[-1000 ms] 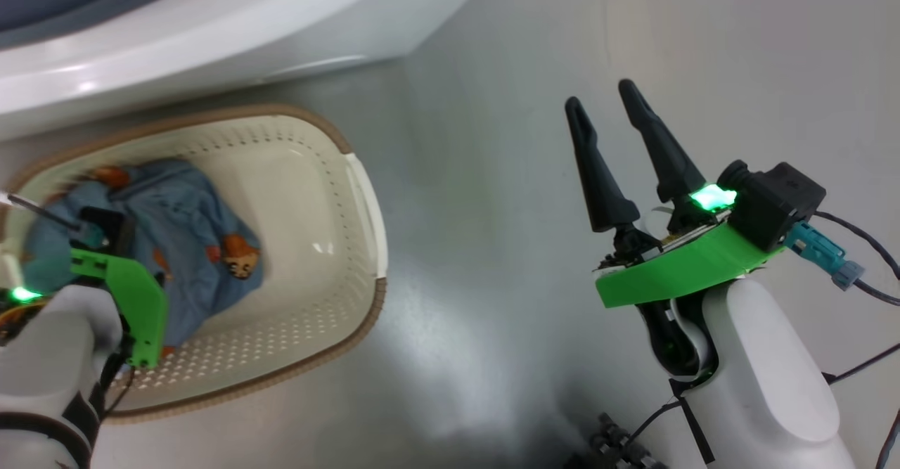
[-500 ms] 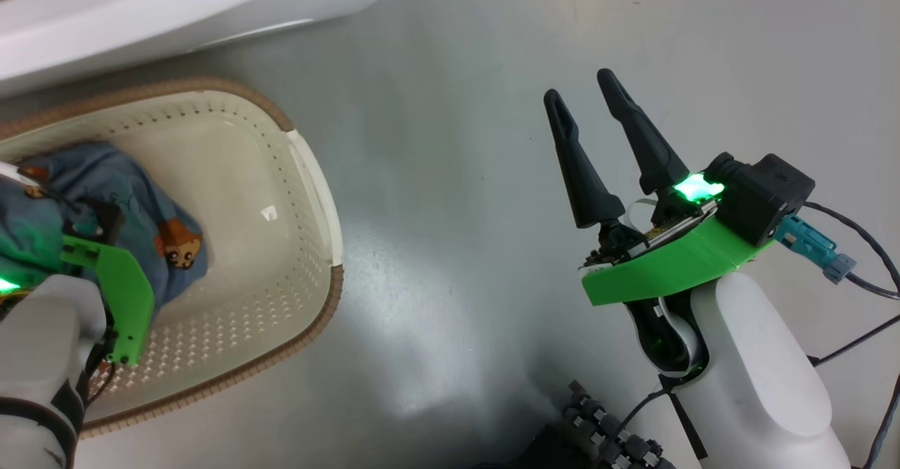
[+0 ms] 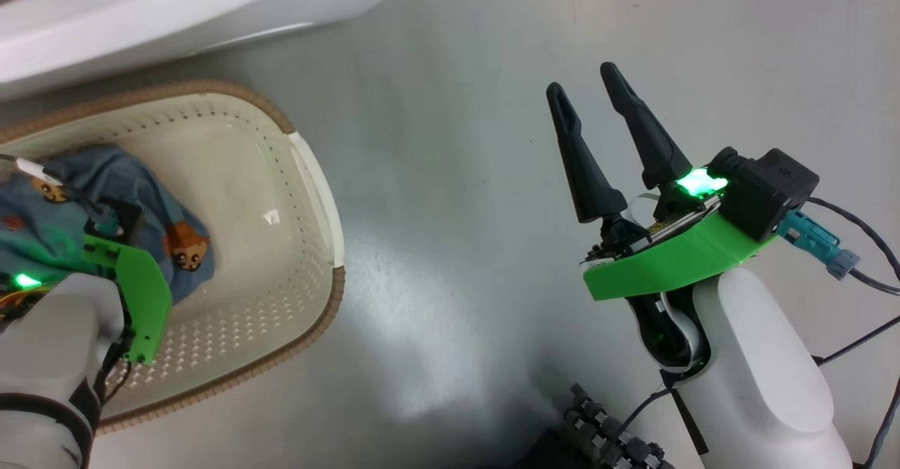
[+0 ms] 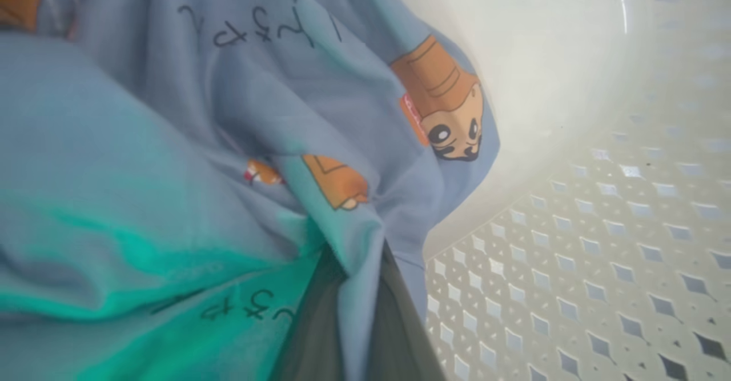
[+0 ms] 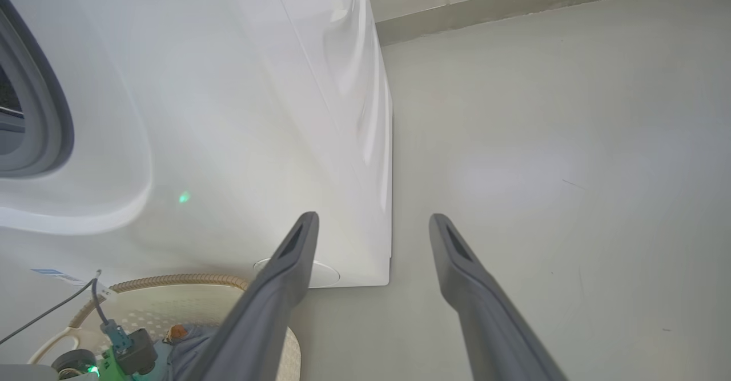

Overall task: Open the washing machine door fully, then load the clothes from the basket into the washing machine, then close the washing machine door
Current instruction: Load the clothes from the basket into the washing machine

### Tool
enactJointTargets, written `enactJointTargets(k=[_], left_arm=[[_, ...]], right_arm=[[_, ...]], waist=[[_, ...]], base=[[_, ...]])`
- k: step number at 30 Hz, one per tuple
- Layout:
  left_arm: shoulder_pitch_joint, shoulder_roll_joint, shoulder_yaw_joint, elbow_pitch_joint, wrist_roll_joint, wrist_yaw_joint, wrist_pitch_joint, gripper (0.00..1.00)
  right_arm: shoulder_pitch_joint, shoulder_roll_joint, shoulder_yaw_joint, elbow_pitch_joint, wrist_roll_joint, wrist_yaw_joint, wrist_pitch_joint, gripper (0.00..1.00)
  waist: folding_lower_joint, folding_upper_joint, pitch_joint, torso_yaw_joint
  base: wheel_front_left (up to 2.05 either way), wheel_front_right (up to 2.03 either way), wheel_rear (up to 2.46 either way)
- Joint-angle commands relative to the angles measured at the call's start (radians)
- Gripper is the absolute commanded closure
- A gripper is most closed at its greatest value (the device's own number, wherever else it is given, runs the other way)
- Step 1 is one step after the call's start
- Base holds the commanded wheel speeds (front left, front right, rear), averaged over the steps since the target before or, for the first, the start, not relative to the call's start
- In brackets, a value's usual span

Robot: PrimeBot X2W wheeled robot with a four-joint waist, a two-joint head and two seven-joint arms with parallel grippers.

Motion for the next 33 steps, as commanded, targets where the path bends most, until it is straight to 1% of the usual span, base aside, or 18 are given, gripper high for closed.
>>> enactJointTargets(k=[1,6,7,13,19,25,29,33], left_arm=[[-0.001,0.016,0.014,-0.009,-0.016,-0.003,-0.025,1.0],[0.028,-0.01,0.024,-0.055,-0.075,-0.005,-0.102,1.0],[0.028,-0.01,0.024,-0.055,-0.075,-0.005,-0.102,1.0],[0.066,-0.012,0.012,-0.153,-0.154,-0.005,-0.22,1.0],[0.111,0.015,0.011,-0.266,-0.24,-0.005,-0.341,1.0],[0.18,0.059,0.041,-0.408,-0.314,-0.005,-0.407,1.0],[0.234,0.091,0.094,-0.533,-0.337,-0.001,-0.423,1.0],[0.299,0.119,0.168,-0.705,-0.33,0.027,-0.426,1.0]], right_arm=[[0.032,0.007,0.004,-0.019,0.005,0.001,-0.008,0.0],[0.042,0.007,-0.007,-0.014,-0.003,0.001,-0.008,0.0],[0.042,0.007,-0.007,-0.014,-0.003,0.001,-0.008,0.0],[0.061,0.007,-0.026,-0.006,-0.018,0.001,-0.008,0.0],[0.079,0.007,-0.043,0.003,-0.032,0.001,-0.008,0.0],[0.1,0.007,-0.061,0.009,-0.049,0.001,-0.008,0.0],[0.11,0.007,-0.067,0.014,-0.058,0.001,-0.008,0.0],[0.116,0.007,-0.069,0.02,-0.063,0.001,-0.008,0.0]], waist=[[0.0,0.0,-0.015,0.009],[0.0,0.0,-0.05,0.026],[0.0,0.0,-0.05,0.026],[0.0,0.0,-0.077,0.058],[0.0,0.0,-0.109,0.083],[0.0,0.0,-0.144,0.109],[0.0,0.0,-0.168,0.127],[0.0,0.0,-0.189,0.14]], base=[[0.0,0.0,0.0],[0.0,0.0,0.0],[0.0,0.0,0.0],[0.0,0.0,0.0],[0.0,0.0,0.0],[0.0,0.0,0.0],[0.0,0.0,0.0],[0.0,0.0,0.0]])
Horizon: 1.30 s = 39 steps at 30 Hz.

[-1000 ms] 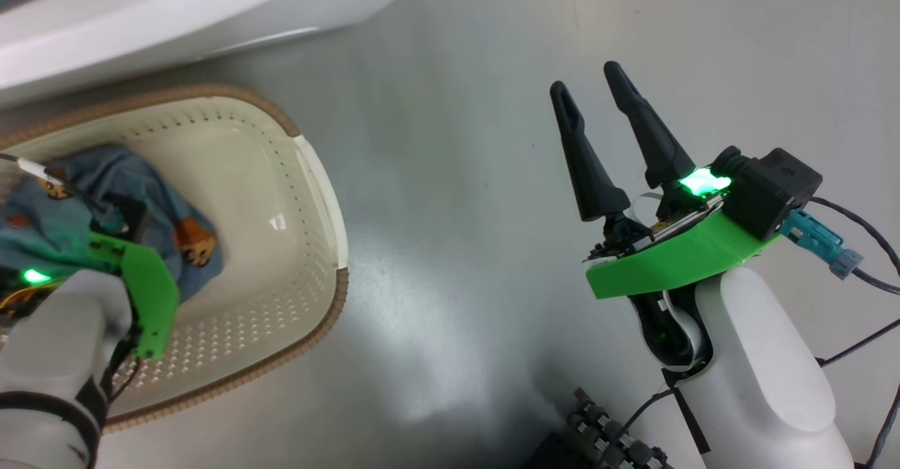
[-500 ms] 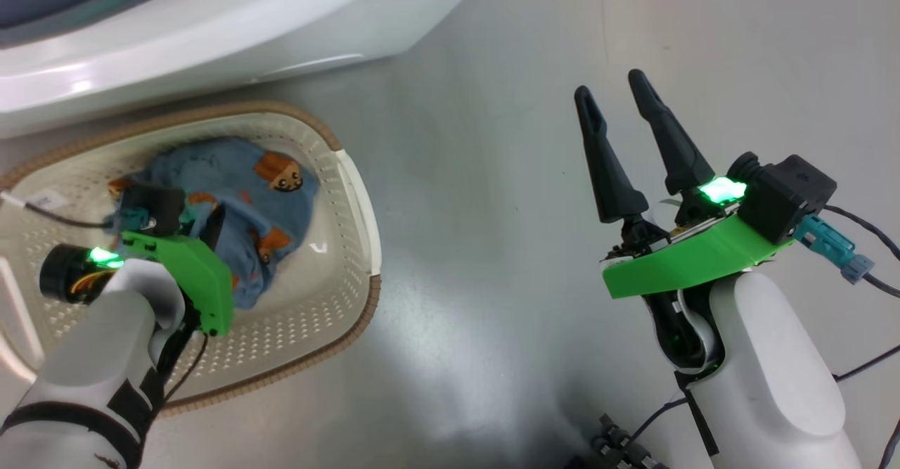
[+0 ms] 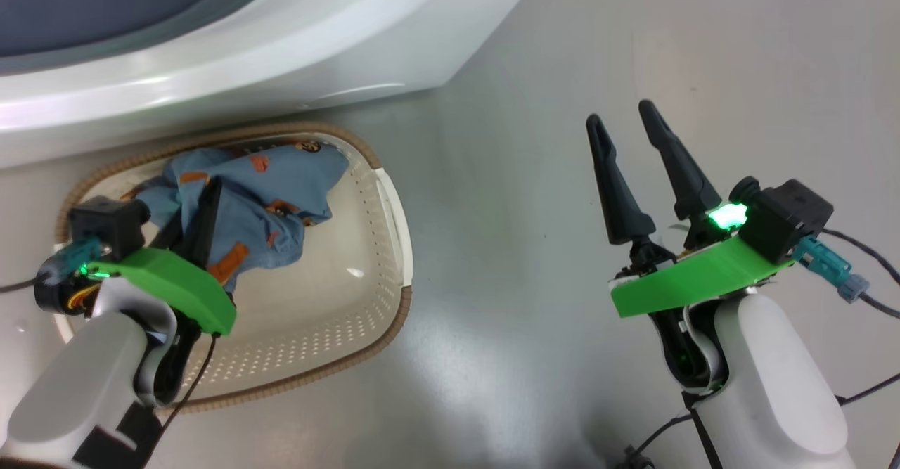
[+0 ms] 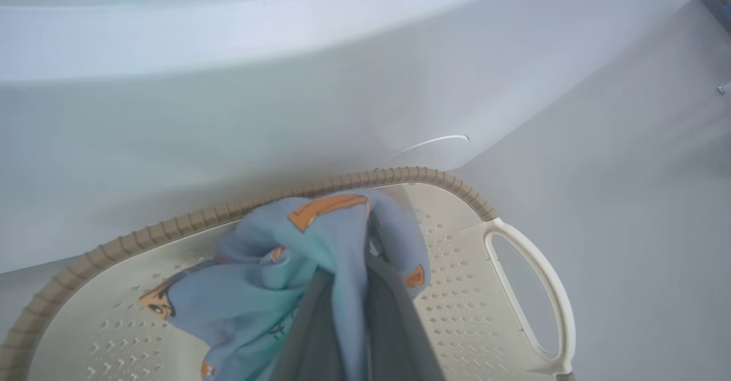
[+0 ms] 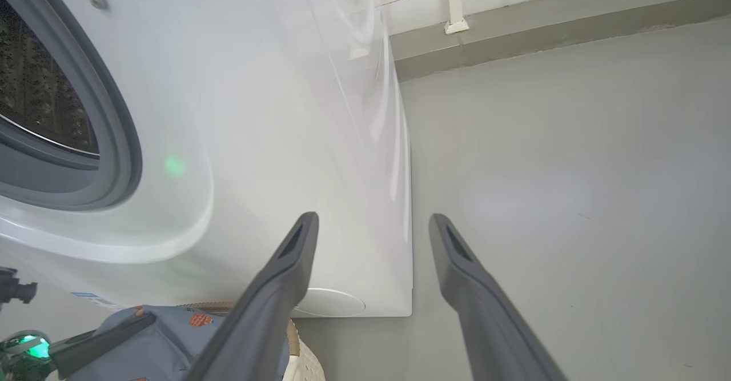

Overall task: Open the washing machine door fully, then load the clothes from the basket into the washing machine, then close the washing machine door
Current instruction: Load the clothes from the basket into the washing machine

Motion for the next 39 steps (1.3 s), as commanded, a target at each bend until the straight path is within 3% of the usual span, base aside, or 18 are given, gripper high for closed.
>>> enactJointTargets(k=[1,10,18,30,39], left_arm=[[0.041,0.044,0.05,-0.063,0.009,0.013,-0.013,1.0],[0.221,0.097,0.196,-0.487,0.039,0.116,-0.014,1.0],[0.317,0.133,0.233,-0.753,0.051,0.201,-0.004,1.0],[0.358,0.097,0.26,-0.817,0.06,0.247,-0.009,1.0],[0.348,0.03,0.324,-0.797,0.095,0.243,-0.013,1.0]], right_arm=[[0.043,0.008,0.018,-0.015,-0.015,0.001,-0.008,0.0],[0.059,0.008,0.015,0.0,-0.023,0.001,-0.008,0.0],[0.081,0.008,0.014,0.019,-0.029,0.001,-0.008,0.0],[0.105,-0.012,0.019,0.043,-0.022,0.001,-0.008,0.0],[0.137,-0.033,0.02,0.059,-0.008,0.001,-0.008,0.0]], waist=[[0.0,-0.0001,-0.019,0.014],[0.0,-0.0001,-0.06,0.02],[0.0,-0.0001,-0.117,0.03],[0.0,-0.0001,-0.249,0.051],[0.0,-0.0001,-0.341,0.069]], base=[[0.0,0.0,0.0],[0.0,0.0,0.0],[0.0,0.0,0.0],[0.0,0.0,0.0],[0.0,0.0,0.0]])
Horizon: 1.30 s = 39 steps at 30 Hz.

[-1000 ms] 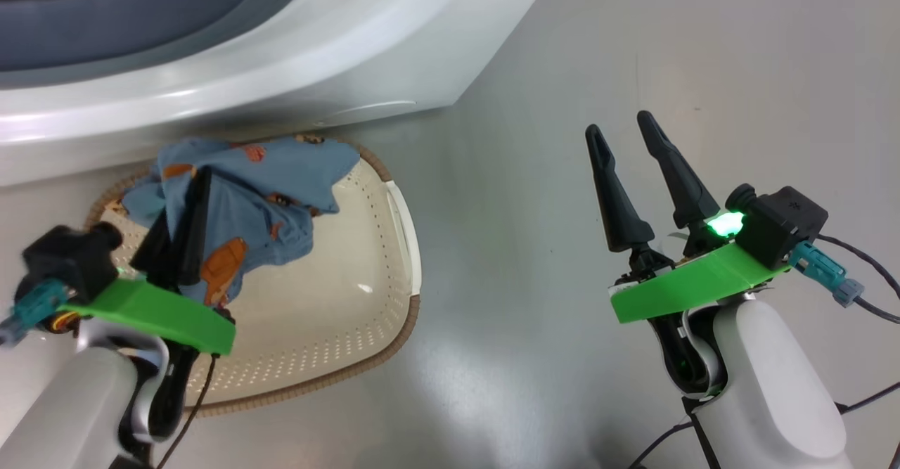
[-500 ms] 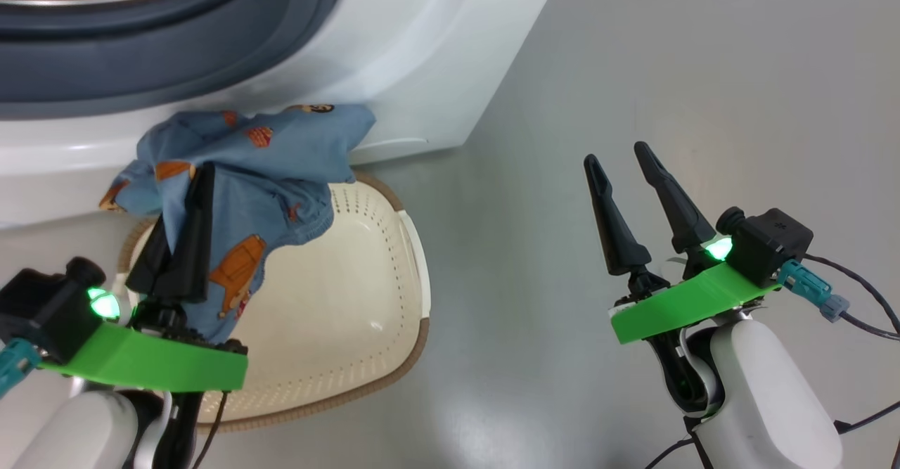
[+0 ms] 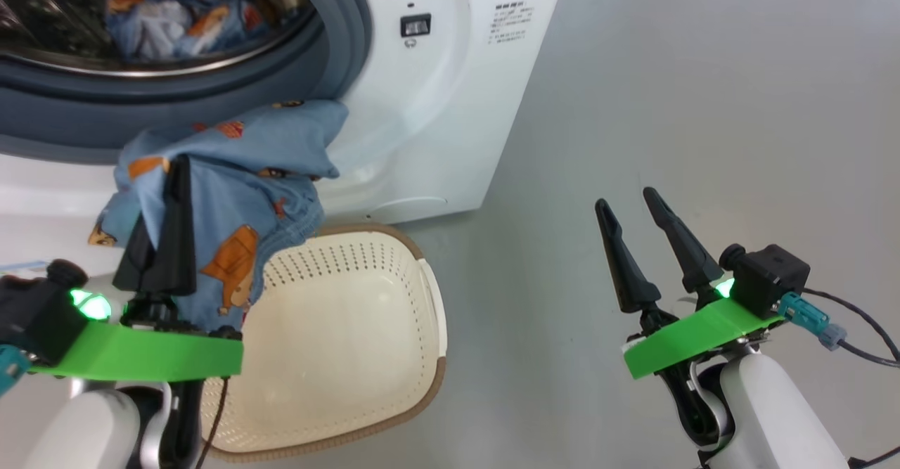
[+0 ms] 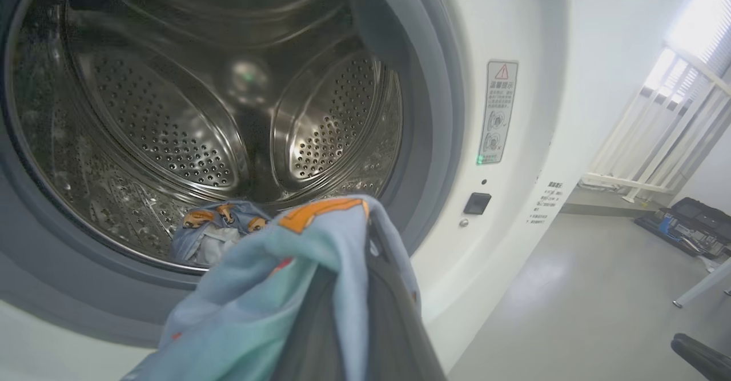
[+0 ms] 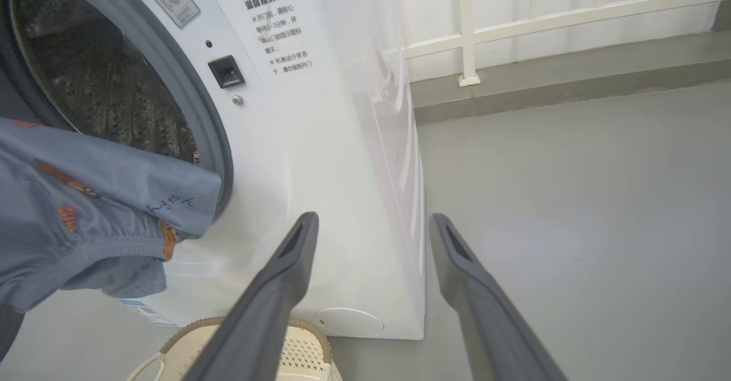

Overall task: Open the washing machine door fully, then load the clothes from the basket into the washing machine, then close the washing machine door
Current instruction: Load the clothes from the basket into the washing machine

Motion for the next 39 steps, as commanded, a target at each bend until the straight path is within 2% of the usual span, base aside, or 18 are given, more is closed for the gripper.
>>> enactJointTargets(k=[1,12,18,23,27,33,39], left_arm=[[-0.021,0.016,0.055,-0.016,0.018,0.0,-0.006,1.0],[-0.068,-0.024,0.128,0.066,0.037,-0.032,-0.006,1.0],[-0.136,-0.048,0.14,0.201,0.035,-0.066,-0.006,1.0],[-0.207,-0.063,0.135,0.33,0.026,-0.099,-0.006,1.0],[-0.312,-0.077,0.137,0.501,0.03,-0.137,-0.006,1.0],[-0.472,-0.101,0.182,0.743,0.058,-0.191,-0.006,1.0],[-0.611,-0.092,0.231,0.944,0.075,-0.227,-0.006,1.0]], right_arm=[[0.024,0.001,0.022,-0.02,0.015,0.001,-0.008,0.0],[0.044,-0.008,0.034,-0.012,0.029,0.001,-0.008,0.0],[0.053,-0.013,0.038,-0.011,0.036,0.001,-0.008,0.0],[0.05,-0.014,0.043,-0.012,0.038,0.001,-0.008,0.0],[0.043,-0.013,0.052,-0.014,0.037,0.001,-0.008,0.0],[0.025,-0.009,0.068,-0.017,0.038,0.001,-0.008,0.0],[0.009,0.005,0.077,-0.029,0.037,0.001,-0.008,0.0]], waist=[[0.0,0.0,-0.039,0.012],[0.0,0.0,-0.091,-0.006],[0.0,0.0,-0.111,-0.016],[0.0,0.0,-0.108,-0.021],[0.0,0.0,-0.094,-0.031],[0.0,0.0,-0.055,-0.071],[0.0,0.0,0.0,-0.131]], base=[[0.0,0.0,0.0],[0.0,0.0,0.0],[0.0,0.0,0.0],[0.0,0.0,0.0],[0.0,0.0,0.0],[0.0,0.0,0.0],[0.0,0.0,0.0]])
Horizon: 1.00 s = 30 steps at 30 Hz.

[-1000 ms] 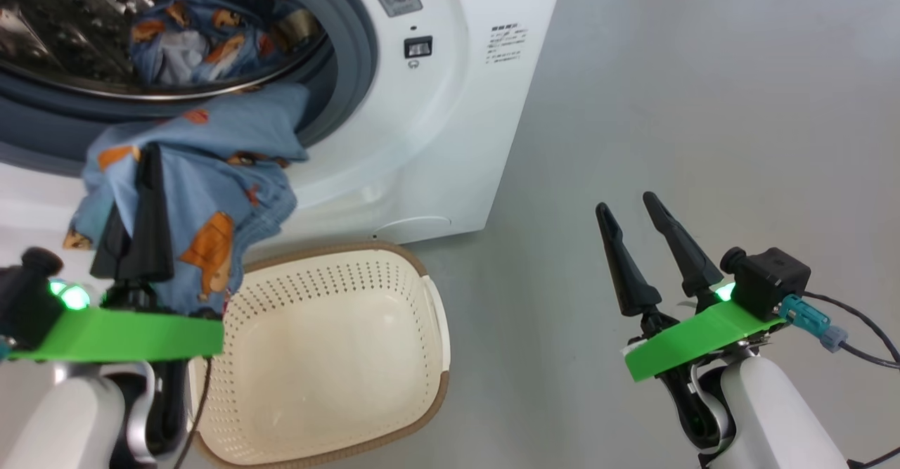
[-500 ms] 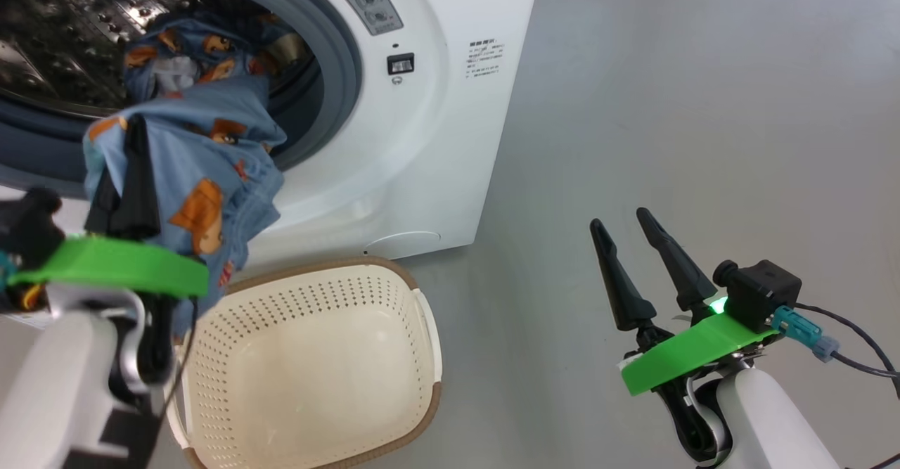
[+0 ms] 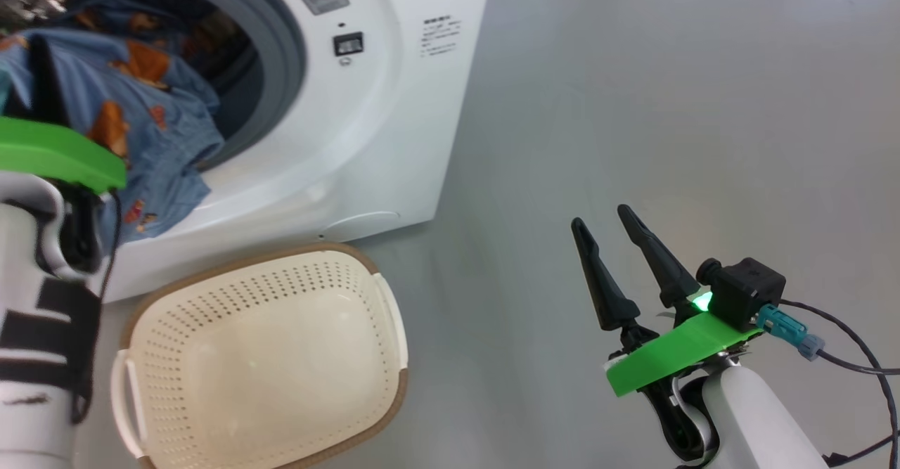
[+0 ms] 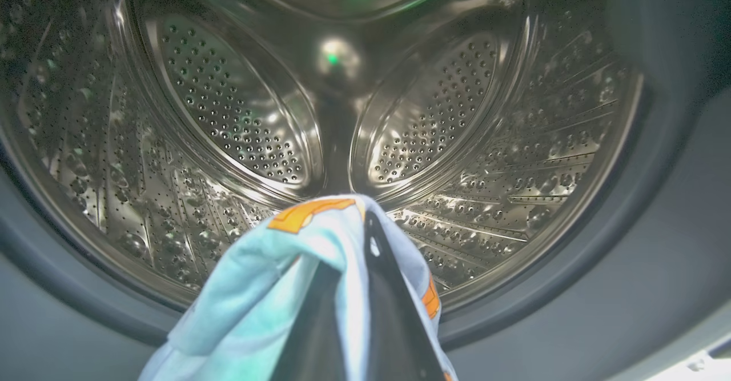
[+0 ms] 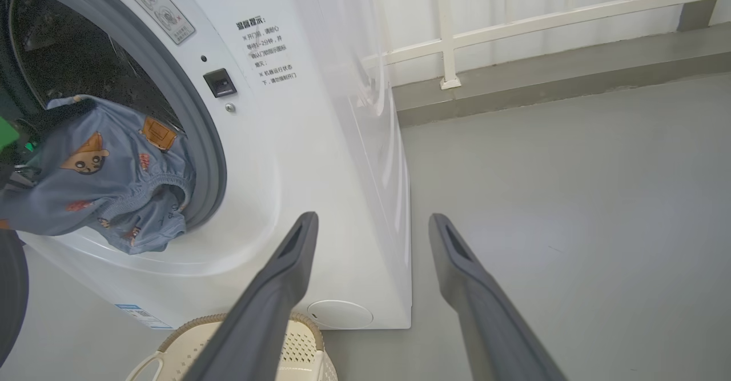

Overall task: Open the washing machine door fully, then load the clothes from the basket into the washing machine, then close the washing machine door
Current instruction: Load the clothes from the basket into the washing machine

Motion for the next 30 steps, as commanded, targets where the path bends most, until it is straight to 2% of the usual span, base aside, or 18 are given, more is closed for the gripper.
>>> enactJointTargets(k=[1,7,11,14,16,19,21,22,23,24,30], left_arm=[[-0.047,0.051,0.03,0.003,0.013,-0.008,-0.006,1.0],[-0.162,0.087,0.075,0.122,0.037,-0.023,-0.006,1.0],[-0.22,0.11,0.109,0.133,0.065,-0.028,-0.006,1.0],[-0.25,0.126,0.146,0.081,0.101,-0.031,-0.006,1.0],[-0.26,0.128,0.199,-0.009,0.134,-0.031,-0.006,1.0],[-0.236,0.097,0.286,-0.114,0.181,-0.031,-0.006,1.0],[-0.216,0.075,0.308,-0.106,0.208,-0.035,-0.006,1.0],[-0.21,0.067,0.31,-0.083,0.219,-0.036,-0.006,0.73],[-0.205,0.06,0.308,-0.059,0.231,-0.037,-0.006,0.25],[-0.201,0.053,0.305,-0.024,0.239,-0.038,-0.006,0.0],[-0.231,0.044,0.286,0.151,0.27,-0.039,-0.006,0.0]], right_arm=[[-0.023,0.008,0.022,-0.028,0.003,0.001,-0.008,0.0],[-0.042,0.024,0.045,-0.039,0.002,0.001,-0.008,0.0],[-0.049,0.029,0.046,-0.045,0.0,0.001,-0.008,0.0],[-0.056,0.032,0.049,-0.05,-0.001,0.001,-0.008,0.0],[-0.06,0.034,0.047,-0.055,-0.002,0.001,-0.008,0.0],[-0.059,0.037,0.042,-0.058,-0.005,0.001,-0.008,0.0],[-0.059,0.039,0.041,-0.056,-0.007,0.001,-0.008,0.0],[-0.06,0.039,0.04,-0.054,-0.008,0.001,-0.008,0.0],[-0.06,0.04,0.04,-0.052,-0.008,0.001,-0.008,0.0],[-0.06,0.04,0.041,-0.051,-0.009,0.001,-0.008,0.0],[-0.063,0.042,0.045,-0.043,-0.01,0.001,-0.008,0.0]], waist=[[0.0,0.0,0.043,-0.044],[0.0,0.0,0.091,-0.104],[0.0,0.0,0.123,-0.136],[0.0,0.0,0.147,-0.154],[0.0,0.0,0.163,-0.161],[0.0,0.0,0.176,-0.162],[0.0,0.0,0.177,-0.16],[0.0,0.0,0.177,-0.158],[0.0,0.0,0.175,-0.156],[0.0,0.0,0.172,-0.153],[0.0,0.0,0.161,-0.134]], base=[[0.0,0.0,0.0],[0.0,0.0,0.0],[0.0,0.0,0.0],[0.0,0.0,0.0],[0.0,0.0,0.0],[0.0,0.0,0.0],[0.0,0.0,0.0],[0.0,0.0,0.0],[0.0,0.0,0.0],[0.0,0.0,0.0],[0.0,0.0,0.0]])
